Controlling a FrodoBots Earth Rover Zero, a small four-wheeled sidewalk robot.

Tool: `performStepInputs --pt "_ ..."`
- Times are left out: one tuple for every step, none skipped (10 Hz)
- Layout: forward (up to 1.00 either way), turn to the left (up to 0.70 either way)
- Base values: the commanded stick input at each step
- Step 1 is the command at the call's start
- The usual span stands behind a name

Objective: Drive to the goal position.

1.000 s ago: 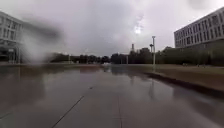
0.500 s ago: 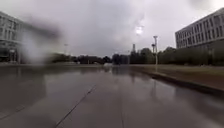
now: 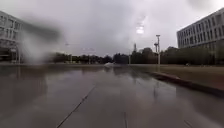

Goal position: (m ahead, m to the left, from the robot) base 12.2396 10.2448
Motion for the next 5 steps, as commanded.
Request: performStepInputs --pt "0.70 0.00" --pt "0.70 0.00" --pt "0.70 0.00" --pt "0.70 0.00" --pt "0.70 0.00"
